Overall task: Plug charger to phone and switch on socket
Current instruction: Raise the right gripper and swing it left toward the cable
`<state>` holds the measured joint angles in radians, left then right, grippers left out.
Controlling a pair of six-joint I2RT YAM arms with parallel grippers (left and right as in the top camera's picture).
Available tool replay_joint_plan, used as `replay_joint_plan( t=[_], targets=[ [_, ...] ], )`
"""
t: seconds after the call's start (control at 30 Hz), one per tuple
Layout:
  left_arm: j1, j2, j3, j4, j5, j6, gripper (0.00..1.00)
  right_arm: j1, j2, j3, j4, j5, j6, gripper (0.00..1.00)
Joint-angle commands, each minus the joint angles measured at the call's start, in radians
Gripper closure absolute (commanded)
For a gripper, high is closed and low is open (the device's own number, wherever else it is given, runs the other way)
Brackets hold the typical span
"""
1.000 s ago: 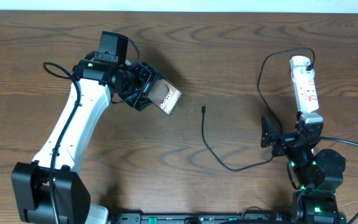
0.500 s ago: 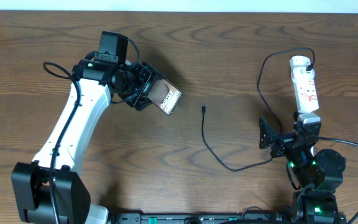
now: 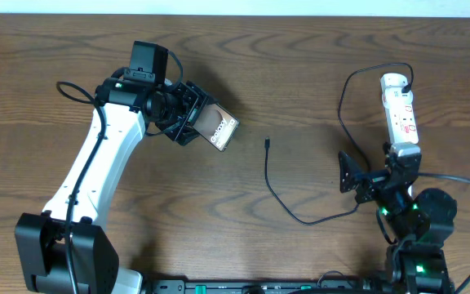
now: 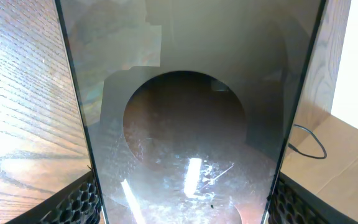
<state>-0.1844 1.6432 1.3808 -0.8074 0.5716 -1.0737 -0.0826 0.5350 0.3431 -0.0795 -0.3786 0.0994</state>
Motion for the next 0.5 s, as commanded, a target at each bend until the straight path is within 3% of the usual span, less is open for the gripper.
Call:
replay_joint_plan(
  t=[0.0,0.47],
  targets=[
    [0.005,-0.029,0.006,0.001,0.023,-0.006,0.93,0.005,0.056,0.044,0.0,-0.048,0.012,0.01],
    [0.005,-0.029,0.006,0.005,0.022,-0.051,0.93,0.005,0.307,0.242,-0.095,-0.142,-0.003,0.01]
  ],
)
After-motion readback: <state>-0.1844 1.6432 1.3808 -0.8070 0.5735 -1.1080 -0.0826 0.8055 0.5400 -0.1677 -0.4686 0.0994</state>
